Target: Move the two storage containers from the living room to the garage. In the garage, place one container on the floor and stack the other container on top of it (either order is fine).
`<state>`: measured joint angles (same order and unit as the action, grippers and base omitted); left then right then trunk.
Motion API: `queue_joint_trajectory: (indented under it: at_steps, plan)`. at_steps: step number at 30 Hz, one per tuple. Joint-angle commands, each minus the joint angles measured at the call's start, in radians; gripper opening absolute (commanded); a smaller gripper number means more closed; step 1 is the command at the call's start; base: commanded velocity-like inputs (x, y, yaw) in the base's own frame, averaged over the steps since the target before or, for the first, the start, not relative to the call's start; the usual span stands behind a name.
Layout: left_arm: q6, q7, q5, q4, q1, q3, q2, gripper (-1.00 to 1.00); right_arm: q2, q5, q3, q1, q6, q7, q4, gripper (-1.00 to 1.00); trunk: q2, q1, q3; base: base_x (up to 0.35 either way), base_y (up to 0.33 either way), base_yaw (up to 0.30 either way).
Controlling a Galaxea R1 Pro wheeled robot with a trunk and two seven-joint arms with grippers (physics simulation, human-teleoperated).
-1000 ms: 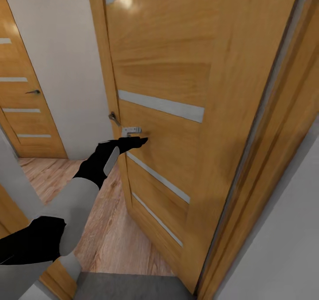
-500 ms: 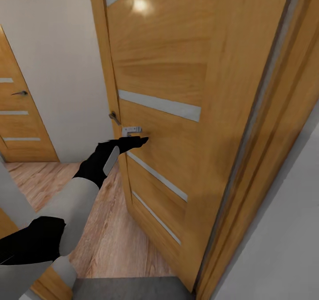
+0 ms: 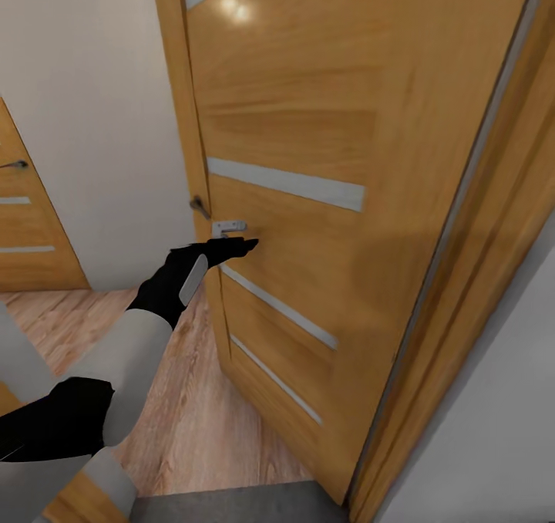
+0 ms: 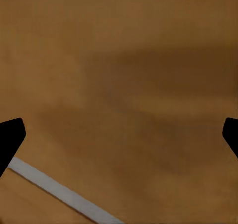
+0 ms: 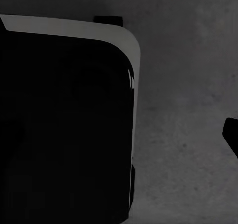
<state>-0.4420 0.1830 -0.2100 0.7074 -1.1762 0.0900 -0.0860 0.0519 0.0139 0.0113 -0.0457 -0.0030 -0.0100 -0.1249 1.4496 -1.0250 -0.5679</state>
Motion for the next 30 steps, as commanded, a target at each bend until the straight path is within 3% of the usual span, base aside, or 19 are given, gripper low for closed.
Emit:
queue_joint_trajectory:
  at_steps: [1,22,30]
  plan:
    - [-0.006,0.0,-0.006,0.001,0.0,0.001,0.0,1.0,0.001,0.001,0.001,0.0,0.0,-0.001,-0.001,1.0,0.0,0.0,-0.001,0.038,0.183,-0.072]
    - [-0.004,-0.001,-0.006,0.001,0.0,0.002,0.001,1.0,0.006,0.001,0.001,0.0,0.0,-0.005,-0.001,1.0,0.0,0.0,-0.001,0.083,0.086,-0.181]
    - [-0.004,-0.002,-0.006,0.001,0.0,0.002,0.001,1.0,0.006,0.001,0.001,-0.001,0.0,-0.005,-0.001,1.0,0.0,0.0,-0.001,0.135,0.06,-0.08]
